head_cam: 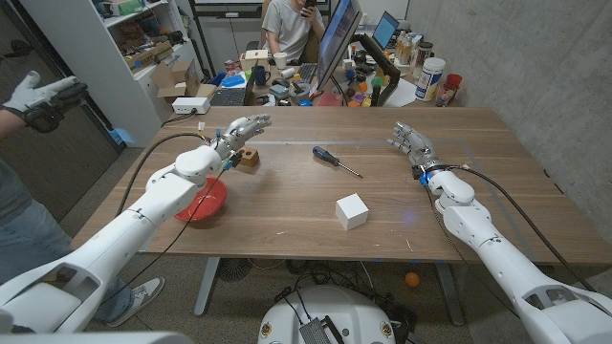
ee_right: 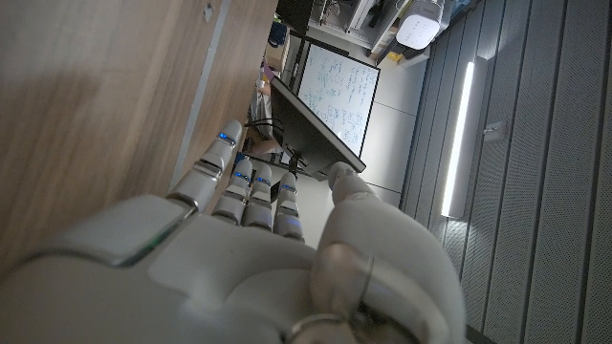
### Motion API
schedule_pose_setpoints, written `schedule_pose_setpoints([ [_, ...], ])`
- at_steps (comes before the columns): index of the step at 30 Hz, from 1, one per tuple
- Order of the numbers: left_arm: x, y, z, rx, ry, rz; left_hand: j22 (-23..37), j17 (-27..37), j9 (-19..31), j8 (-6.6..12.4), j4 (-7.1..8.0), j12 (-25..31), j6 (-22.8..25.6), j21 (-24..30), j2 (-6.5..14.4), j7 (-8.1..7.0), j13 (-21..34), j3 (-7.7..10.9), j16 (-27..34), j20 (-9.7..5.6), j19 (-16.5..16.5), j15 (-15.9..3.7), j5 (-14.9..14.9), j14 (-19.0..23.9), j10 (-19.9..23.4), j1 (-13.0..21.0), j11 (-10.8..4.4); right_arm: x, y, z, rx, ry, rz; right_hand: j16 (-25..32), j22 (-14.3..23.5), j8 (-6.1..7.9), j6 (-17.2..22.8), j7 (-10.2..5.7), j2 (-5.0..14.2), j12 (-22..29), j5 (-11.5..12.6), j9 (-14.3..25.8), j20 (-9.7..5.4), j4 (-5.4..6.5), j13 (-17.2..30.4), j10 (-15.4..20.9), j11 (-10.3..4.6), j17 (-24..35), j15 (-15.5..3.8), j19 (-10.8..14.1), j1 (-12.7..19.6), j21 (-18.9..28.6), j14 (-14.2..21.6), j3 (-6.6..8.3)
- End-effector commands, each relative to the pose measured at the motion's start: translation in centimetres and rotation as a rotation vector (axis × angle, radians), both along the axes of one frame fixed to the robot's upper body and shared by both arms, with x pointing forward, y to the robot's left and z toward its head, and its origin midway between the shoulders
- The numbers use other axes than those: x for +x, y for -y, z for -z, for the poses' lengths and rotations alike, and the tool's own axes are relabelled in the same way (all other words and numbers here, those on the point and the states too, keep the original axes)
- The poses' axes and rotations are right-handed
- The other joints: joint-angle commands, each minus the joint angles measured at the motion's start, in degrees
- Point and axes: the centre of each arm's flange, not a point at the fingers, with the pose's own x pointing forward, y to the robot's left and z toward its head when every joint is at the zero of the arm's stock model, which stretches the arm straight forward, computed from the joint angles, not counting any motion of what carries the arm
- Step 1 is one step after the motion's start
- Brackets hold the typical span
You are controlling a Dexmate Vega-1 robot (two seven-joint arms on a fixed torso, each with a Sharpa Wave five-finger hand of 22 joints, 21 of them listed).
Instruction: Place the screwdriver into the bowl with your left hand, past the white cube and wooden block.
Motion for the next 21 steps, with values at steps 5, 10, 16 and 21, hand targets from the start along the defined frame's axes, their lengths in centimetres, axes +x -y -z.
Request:
schedule_pose_setpoints([
  [5,-1.9,-0.5,-4.7,0.530,0.027,-0.182,0.28,0.09,0.30,0.19,-1.36,0.36,-0.19,-0.16,-1.12,-1.90,-0.47,1.06,0.26,2.38,0.18,-0.59,0.57,0.97,0.90,4.35,-1.67,0.1,-0.2,-0.4,0.001,0.014,-0.009,0.41,0.12,-0.26,0.39,-0.20,0.74,0.36,0.17,0.00,0.19,-0.05,0.00,0.38,-0.05,-0.13,-0.08,0.46,0.08,-0.19,0.59,0.11],
  [10,-2.3,-0.4,-6.0,0.678,0.041,-0.235,0.30,0.11,0.35,0.31,-1.47,0.25,-0.25,-0.28,-1.85,-2.39,-0.70,1.34,0.11,3.07,-0.03,-0.50,0.43,0.70,0.49,6.09,-2.16,-0.1,0.0,-0.4,0.004,0.015,-0.003,0.44,0.12,-0.33,0.43,-0.21,0.80,0.38,0.16,-0.02,0.20,-0.07,-0.10,0.46,0.01,-0.18,-0.12,0.48,0.07,-0.27,0.62,0.09],
  [16,-2.8,0.2,-7.7,0.818,0.065,-0.275,0.33,0.15,0.42,0.37,-1.41,-0.19,-0.61,-0.60,-3.55,-2.98,-1.02,1.33,-0.35,2.77,-0.94,-0.22,-0.06,-0.90,-1.20,8.52,-1.88,-0.4,0.0,-0.6,0.005,0.023,0.000,0.47,0.13,-0.41,0.56,-0.30,0.85,0.37,0.14,-0.05,0.21,-0.13,-0.27,0.48,-0.14,-0.28,-0.08,0.50,0.04,-0.41,0.63,0.04],
  [21,-3.0,1.1,-8.5,0.931,0.094,-0.291,0.34,0.18,0.45,0.26,-1.27,-0.40,-1.20,-0.80,-4.69,-3.24,-1.21,1.07,-0.48,2.60,-1.70,0.07,-0.47,-1.83,-2.25,9.68,-1.70,-0.5,-0.1,-0.7,0.007,0.030,-0.001,0.49,0.14,-0.48,0.60,-0.31,0.89,0.38,0.13,-0.06,0.19,-0.16,-0.36,0.56,-0.05,-0.34,-0.07,0.51,0.02,-0.50,0.63,0.01],
])
